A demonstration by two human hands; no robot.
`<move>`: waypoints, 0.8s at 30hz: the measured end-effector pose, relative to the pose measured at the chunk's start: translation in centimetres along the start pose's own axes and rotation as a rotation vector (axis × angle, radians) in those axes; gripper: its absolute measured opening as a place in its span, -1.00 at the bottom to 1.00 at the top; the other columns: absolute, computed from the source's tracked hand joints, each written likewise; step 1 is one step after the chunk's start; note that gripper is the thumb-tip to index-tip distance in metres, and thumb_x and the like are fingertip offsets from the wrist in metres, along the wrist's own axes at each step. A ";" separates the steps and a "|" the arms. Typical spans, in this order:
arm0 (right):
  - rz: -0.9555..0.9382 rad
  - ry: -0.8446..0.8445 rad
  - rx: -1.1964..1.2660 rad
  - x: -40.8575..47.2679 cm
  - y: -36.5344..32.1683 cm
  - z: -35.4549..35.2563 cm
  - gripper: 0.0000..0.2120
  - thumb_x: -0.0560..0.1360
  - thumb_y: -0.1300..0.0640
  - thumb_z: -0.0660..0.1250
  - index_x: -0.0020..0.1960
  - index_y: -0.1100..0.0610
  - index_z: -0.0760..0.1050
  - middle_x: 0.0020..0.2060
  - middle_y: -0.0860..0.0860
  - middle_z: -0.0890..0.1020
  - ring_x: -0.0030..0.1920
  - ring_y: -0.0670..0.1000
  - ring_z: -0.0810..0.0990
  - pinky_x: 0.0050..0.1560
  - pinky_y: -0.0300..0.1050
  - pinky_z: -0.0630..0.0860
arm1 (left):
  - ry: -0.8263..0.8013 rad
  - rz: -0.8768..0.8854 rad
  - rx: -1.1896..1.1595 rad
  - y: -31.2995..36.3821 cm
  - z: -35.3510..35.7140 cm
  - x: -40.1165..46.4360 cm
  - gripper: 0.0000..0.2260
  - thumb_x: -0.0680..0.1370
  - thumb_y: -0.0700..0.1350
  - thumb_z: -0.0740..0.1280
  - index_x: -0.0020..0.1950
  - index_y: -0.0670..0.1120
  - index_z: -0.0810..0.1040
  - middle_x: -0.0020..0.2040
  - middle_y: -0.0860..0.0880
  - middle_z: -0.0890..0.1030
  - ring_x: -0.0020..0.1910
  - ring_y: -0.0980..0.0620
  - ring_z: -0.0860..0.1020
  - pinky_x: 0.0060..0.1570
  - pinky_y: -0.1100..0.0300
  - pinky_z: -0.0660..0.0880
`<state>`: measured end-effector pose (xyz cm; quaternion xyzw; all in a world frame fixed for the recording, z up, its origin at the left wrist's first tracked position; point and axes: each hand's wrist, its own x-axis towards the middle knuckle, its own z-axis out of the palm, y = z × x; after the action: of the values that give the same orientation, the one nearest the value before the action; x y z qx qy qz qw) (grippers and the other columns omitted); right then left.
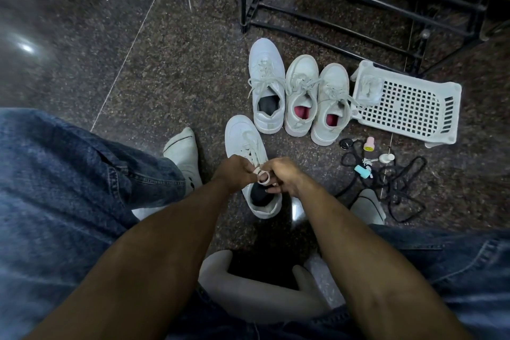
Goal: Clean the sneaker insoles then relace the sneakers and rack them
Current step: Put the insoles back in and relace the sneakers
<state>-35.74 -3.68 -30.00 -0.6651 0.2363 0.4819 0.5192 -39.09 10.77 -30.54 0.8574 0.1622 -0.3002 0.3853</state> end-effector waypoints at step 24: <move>-0.397 0.059 -0.453 1.3 1.1 -0.7 -0.90 0.42 0.21 0.49 -0.07 0.17 0.67 -0.23 0.02 0.66 -0.26 -0.04 0.57 -0.14 -0.11 0.55 | 0.002 0.049 0.188 1.5 -1.5 1.1 -0.85 0.43 -0.14 0.42 -0.03 -0.05 0.73 -0.06 -0.05 0.70 0.00 -0.01 0.62 -0.06 0.23 0.48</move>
<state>-35.80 -4.50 -31.69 -0.8108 0.0031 0.3918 0.4348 -36.91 11.02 -29.61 0.8937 0.1128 -0.3040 0.3101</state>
